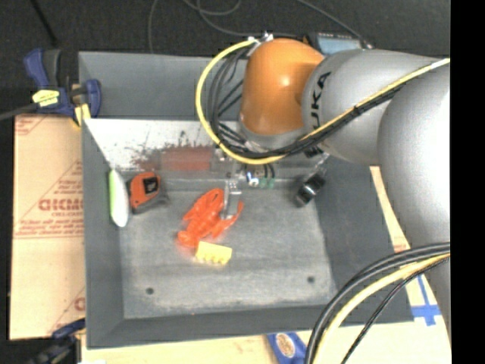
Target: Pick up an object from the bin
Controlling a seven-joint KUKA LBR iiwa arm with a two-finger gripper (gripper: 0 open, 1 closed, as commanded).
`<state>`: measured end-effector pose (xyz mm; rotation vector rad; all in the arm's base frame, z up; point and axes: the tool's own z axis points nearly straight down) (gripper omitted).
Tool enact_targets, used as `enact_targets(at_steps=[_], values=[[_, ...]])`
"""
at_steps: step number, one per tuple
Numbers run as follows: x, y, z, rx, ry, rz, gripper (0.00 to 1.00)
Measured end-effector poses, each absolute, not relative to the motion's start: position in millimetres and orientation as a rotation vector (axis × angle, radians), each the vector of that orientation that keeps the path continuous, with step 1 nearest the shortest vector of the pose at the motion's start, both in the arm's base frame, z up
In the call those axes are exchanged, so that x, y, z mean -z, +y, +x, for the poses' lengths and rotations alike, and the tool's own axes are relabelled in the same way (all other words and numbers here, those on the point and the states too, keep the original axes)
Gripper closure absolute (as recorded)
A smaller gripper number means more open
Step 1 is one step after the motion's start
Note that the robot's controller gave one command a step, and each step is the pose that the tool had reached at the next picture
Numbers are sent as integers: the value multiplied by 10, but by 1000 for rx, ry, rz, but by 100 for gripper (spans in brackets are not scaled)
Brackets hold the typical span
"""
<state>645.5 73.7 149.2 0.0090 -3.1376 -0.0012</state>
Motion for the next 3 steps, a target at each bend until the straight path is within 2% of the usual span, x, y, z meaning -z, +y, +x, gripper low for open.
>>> enact_targets(at_steps=[1, 2, 3], values=[[-1542, 734, 6461, 2, -3143, 7, 0], [-1027, 692, 6495, 0, -3142, 268, 0], [-1086, 649, 6481, -1, -3122, 351, 0]])
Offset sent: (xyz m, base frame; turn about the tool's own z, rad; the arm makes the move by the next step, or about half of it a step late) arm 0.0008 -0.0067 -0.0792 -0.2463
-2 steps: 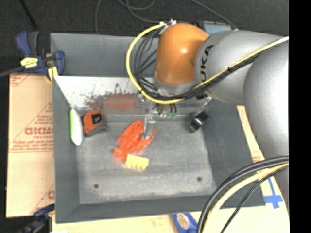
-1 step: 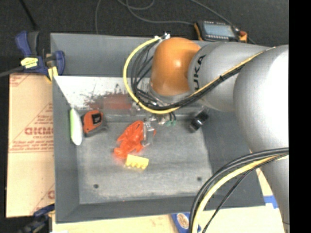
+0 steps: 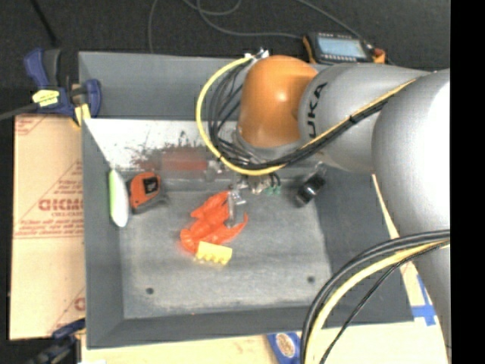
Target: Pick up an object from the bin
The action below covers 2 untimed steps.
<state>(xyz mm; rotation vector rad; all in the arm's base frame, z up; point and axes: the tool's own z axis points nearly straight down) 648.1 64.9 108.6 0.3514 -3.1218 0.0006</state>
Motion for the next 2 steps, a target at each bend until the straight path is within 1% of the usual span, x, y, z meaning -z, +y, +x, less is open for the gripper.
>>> enact_targets(at_steps=[1, 2], values=[[-1433, 665, 6516, -1, -3125, 400, 0], [-781, 672, 6405, -2, -3062, 733, 0]])
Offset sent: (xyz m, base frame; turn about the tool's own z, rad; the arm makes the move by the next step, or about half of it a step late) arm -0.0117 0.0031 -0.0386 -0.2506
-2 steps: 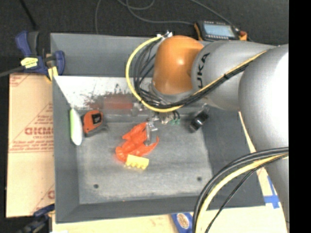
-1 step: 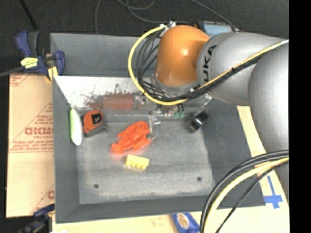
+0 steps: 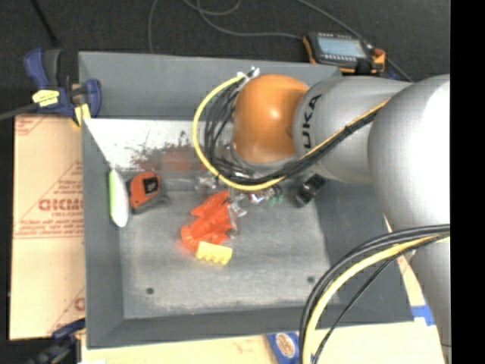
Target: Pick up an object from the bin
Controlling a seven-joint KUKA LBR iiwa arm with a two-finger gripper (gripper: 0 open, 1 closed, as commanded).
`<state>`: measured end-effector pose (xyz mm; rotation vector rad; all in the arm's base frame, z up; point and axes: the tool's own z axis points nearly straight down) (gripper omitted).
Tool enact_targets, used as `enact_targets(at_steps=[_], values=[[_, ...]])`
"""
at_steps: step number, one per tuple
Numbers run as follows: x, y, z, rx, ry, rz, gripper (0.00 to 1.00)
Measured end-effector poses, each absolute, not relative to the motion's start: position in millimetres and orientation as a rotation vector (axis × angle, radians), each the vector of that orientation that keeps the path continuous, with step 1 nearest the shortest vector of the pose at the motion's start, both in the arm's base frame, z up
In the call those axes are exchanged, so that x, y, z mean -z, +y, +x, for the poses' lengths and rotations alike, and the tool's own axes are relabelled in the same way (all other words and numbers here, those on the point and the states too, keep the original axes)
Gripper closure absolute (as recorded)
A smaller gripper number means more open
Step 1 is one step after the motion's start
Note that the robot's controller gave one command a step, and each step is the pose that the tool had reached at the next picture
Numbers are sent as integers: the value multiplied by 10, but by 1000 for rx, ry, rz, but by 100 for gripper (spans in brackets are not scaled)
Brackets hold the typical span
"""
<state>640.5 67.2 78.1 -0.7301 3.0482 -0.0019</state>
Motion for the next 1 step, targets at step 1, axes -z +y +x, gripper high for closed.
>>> enact_targets(at_steps=[1], values=[[-556, 692, 6425, 0, 3039, -744, 100]])
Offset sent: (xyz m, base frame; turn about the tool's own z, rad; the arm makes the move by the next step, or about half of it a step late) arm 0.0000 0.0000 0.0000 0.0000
